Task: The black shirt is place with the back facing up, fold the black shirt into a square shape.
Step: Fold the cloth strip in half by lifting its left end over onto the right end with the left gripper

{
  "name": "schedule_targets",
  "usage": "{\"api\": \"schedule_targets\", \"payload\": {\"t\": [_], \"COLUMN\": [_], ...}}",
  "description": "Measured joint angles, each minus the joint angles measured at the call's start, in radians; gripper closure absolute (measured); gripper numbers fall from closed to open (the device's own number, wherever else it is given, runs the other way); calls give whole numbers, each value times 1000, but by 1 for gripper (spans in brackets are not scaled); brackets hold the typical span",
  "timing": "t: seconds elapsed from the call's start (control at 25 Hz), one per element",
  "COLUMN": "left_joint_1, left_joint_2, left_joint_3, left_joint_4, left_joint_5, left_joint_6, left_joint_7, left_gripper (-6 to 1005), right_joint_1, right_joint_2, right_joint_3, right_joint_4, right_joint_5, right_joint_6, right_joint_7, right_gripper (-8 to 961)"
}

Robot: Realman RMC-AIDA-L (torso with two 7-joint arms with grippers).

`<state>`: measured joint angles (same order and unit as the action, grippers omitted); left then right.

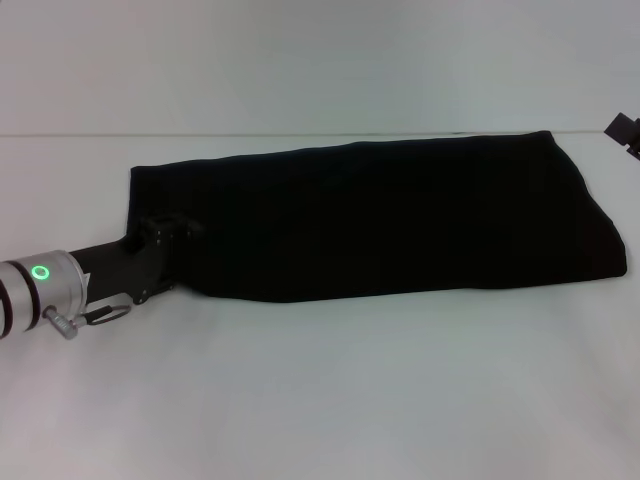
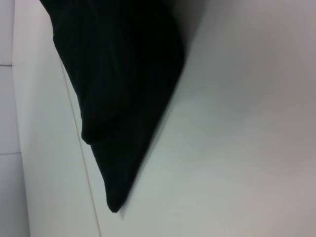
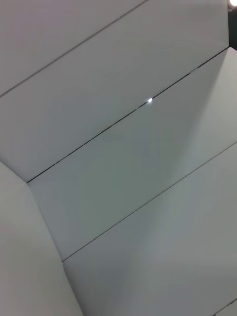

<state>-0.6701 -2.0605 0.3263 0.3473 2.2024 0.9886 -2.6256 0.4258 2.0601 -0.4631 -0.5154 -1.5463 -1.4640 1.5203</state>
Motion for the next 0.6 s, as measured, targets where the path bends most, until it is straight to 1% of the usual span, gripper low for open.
{"api": "schedule_targets", "payload": {"t": [0.24,0.44,0.6], "left_joint_1": [-5,-9,-9], "left_joint_2": [4,7,8], "left_joint_3": [29,36,36], "left_joint_4": [2,6,7], "left_joint_5": [-2,-1,-3], "left_joint_6": [4,2,7], "left_joint_7": [46,78,111], "left_gripper": [464,710,775], "right_joint_1": [-2,-4,-4], "right_joint_2": [-2,-4,-6], "right_joint_3": [14,26,26], "right_joint_4": [0,0,0], "right_joint_5": [0,-1,-8], "right_joint_6": [-7,-6,3], "right_joint_7": [11,14,5], "right_gripper": [256,256,255]}}
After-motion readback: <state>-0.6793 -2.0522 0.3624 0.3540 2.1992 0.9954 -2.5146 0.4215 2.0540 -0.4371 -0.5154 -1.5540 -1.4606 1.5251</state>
